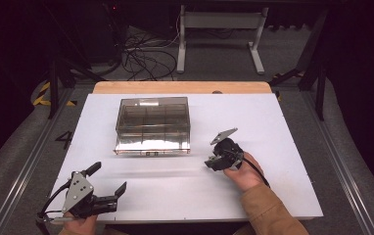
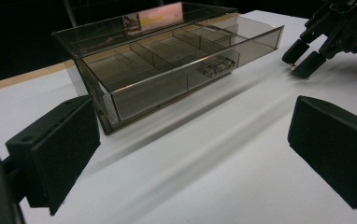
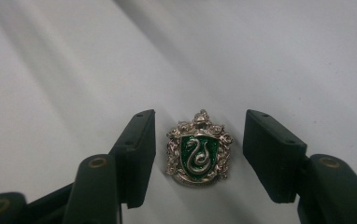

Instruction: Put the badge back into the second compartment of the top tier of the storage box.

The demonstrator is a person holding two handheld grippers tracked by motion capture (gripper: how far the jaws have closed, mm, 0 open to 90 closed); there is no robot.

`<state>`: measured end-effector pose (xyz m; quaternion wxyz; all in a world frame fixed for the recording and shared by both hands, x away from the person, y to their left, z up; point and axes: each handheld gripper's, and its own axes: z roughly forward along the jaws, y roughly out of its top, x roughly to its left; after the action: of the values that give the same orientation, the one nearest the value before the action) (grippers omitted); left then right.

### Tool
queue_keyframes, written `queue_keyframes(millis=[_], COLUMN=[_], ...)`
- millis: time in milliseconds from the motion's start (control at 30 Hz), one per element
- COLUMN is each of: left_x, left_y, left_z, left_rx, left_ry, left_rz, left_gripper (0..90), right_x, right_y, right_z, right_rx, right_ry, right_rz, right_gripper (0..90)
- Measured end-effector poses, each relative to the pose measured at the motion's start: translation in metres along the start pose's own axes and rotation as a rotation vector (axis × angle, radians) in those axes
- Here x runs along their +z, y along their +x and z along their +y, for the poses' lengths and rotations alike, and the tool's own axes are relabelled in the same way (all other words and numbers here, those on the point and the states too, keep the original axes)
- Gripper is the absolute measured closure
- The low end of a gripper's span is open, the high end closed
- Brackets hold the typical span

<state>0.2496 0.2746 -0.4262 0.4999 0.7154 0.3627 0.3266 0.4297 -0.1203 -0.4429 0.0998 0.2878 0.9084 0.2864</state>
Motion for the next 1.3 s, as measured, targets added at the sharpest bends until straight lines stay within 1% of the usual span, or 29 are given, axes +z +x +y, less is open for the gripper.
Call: queue_keyframes(millis=[233,267,333,500,533,1000,1133,1300], left_x=[0.0000,0.0000,0.0000,0.0000,-0.0001,-0.0001,-0.0003,-0.0004], left_y=[0.0001,0.0001,0.0000,0.0000,0.0004,0.0002,0.0004,0.0002], left_z=[0.0000,0.0000,0.0000,0.0000,0.0000,0.0000,0.0000,0.0001], left_rx=[0.000,0.000,-0.001,-0.001,0.004,0.004,0.004,0.005], left_ry=[0.001,0.000,-0.001,-0.001,0.001,0.001,0.000,0.000], left_rz=[-0.001,0.000,0.000,0.000,0.000,0.000,-0.001,-0.001], left_gripper=[3.1,3.1,3.1,3.1,3.1,3.1,3.1,3.1], right_x=[0.0008,0.0014,0.0016,0.0015,0.0015,0.0012,-0.0004,-0.0060], right_y=[0.0017,0.0017,0.0019,0.0028,0.0028,0.0036,0.0042,0.0049], right_z=[0.0000,-0.0002,-0.0003,0.0000,0.0000,0.0000,0.0003,0.0007], right_rx=[-0.012,-0.010,-0.012,-0.017,-0.017,-0.025,-0.029,-0.032], right_ry=[0.013,0.023,0.025,0.029,0.029,0.024,0.013,-0.026], right_rz=[-0.013,-0.012,-0.015,-0.023,-0.024,-0.027,-0.030,-0.036], right_gripper=[50.7,55.8,56.4,57.0,57.1,57.2,57.2,57.2])
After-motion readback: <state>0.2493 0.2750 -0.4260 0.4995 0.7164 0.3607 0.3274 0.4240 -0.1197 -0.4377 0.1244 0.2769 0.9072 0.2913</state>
